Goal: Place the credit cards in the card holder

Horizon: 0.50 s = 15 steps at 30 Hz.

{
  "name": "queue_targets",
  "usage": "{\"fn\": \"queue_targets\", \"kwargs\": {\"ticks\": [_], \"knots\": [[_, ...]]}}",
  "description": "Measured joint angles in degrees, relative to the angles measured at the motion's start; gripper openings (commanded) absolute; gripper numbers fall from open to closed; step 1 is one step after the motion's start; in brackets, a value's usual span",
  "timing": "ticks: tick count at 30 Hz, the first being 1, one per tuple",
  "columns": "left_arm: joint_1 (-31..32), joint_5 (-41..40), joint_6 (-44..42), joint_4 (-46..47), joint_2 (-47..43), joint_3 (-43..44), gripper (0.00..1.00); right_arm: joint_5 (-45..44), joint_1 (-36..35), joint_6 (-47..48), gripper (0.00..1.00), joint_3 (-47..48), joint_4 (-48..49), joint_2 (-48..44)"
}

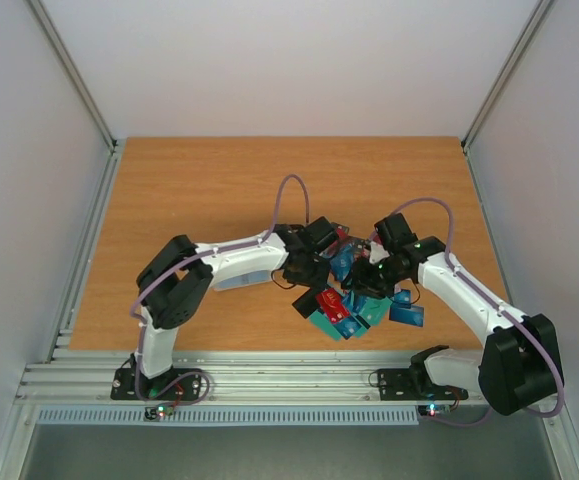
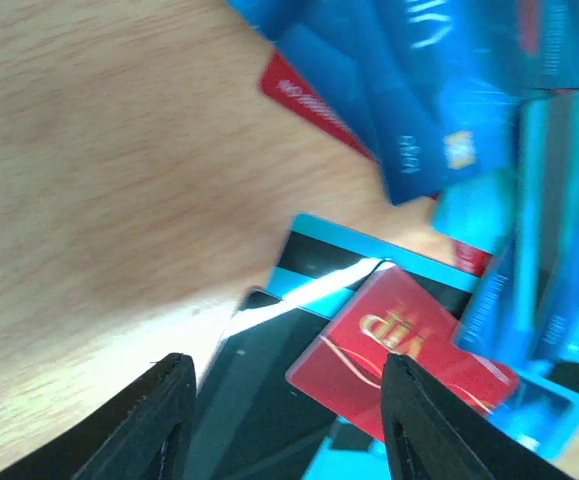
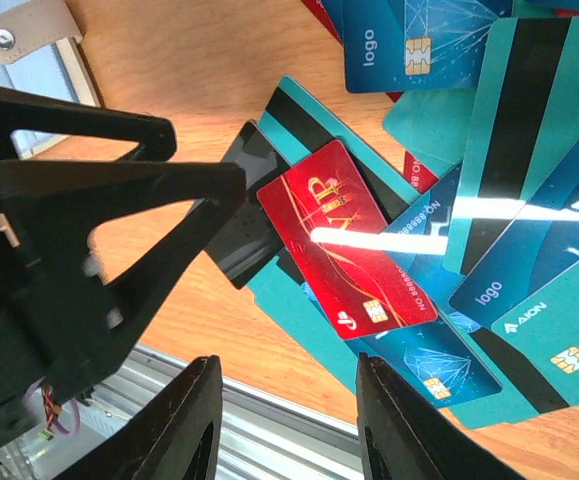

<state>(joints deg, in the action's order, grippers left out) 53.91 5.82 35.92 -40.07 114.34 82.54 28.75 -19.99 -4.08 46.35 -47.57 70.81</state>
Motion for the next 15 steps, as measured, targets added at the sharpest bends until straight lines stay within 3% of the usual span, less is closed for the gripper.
{"fn": "queue_targets", "kwargs": {"ticks": [7, 15], "knots": [[-0.2, 4.9, -5.1, 4.6, -4.0, -3.4, 0.59, 0.2, 0.0, -2.4, 0.39, -4.2, 0.2, -1.9], [-0.3, 11.9, -11.2, 5.8, -1.6, -0.8, 0.61, -10.2, 0.2, -7.8, 0.45, -4.4, -8.0, -5.9]]}}
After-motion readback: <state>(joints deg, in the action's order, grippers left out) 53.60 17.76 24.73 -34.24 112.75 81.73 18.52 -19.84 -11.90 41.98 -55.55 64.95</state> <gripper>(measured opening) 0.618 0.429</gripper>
